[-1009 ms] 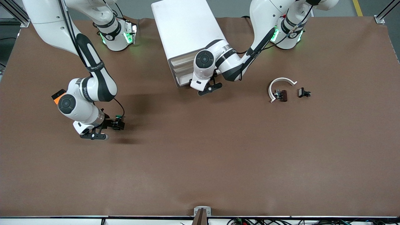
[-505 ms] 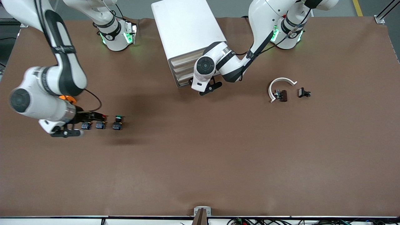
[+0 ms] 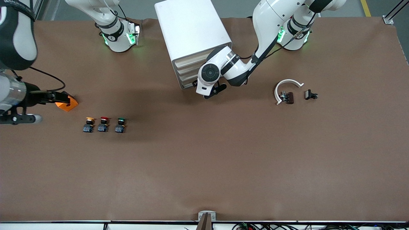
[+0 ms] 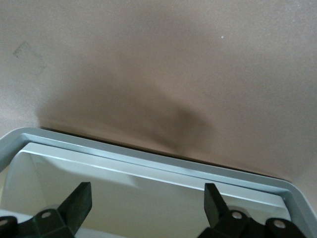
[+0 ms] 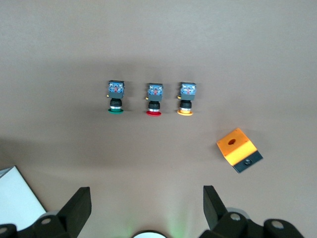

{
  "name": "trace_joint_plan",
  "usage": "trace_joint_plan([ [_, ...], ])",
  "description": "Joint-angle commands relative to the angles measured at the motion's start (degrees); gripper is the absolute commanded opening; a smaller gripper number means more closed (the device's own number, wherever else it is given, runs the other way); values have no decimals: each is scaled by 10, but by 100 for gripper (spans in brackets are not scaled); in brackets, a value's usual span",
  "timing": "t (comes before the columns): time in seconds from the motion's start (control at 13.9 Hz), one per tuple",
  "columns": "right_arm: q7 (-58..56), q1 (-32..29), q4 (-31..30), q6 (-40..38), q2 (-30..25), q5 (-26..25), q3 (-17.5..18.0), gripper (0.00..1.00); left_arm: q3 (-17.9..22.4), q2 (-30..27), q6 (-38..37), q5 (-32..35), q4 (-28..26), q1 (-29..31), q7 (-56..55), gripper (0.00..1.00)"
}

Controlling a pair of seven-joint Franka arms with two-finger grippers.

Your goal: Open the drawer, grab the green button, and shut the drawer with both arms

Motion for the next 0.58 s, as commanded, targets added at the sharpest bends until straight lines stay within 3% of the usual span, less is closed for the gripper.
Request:
trace_joint_plan([
  [0.0,0,-27,43,-29,1,-5,8,100,-7,6,-12,-13,18,5,2,100],
  [0.14,1,-32,85,-30,4,-4,10,100,-7,8,-12,-13,19,7,0,100],
  [0.5,3,-41,115,-38,1,1,12,100,12,-1,-42,-6,68,18,-5,100],
])
